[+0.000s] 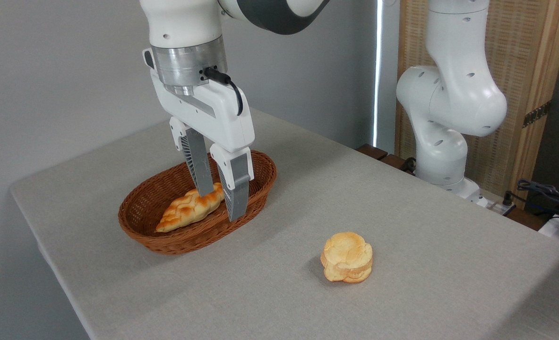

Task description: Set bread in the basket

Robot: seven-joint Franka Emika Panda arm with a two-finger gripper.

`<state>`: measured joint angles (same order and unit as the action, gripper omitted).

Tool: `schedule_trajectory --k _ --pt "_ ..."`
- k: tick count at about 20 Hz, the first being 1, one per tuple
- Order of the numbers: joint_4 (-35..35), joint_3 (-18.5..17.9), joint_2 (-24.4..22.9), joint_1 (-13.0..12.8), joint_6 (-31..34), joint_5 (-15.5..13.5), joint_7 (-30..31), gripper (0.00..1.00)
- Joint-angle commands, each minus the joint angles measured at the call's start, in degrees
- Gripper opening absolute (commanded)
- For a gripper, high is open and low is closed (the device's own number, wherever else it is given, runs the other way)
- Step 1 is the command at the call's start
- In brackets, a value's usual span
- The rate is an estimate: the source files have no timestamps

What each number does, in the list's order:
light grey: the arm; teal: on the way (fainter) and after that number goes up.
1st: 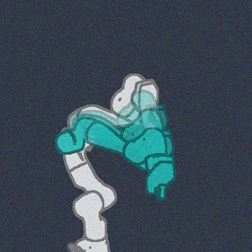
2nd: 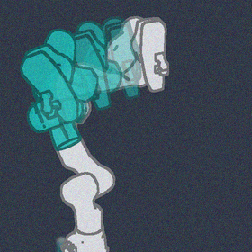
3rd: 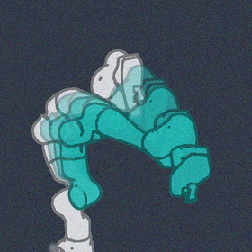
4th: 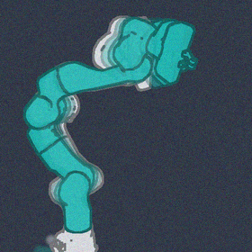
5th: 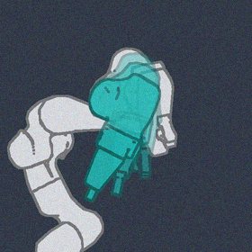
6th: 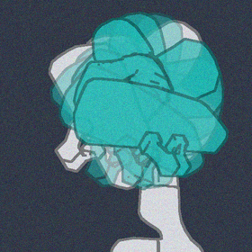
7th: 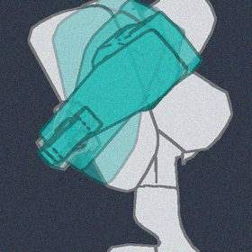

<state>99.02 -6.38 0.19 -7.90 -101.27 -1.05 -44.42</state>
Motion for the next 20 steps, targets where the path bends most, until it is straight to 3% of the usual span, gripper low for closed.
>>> schedule_trajectory --k 1,9,20 --pt "1.52 -0.56 -0.71 -0.18 -0.07 0.70 -0.84 1.00" --pt "8.73 -5.39 -5.10 -0.27 -0.15 0.79 -9.70 1.00" --pt "16.37 -11.46 -5.02 -0.18 0.11 1.14 -27.01 1.00"
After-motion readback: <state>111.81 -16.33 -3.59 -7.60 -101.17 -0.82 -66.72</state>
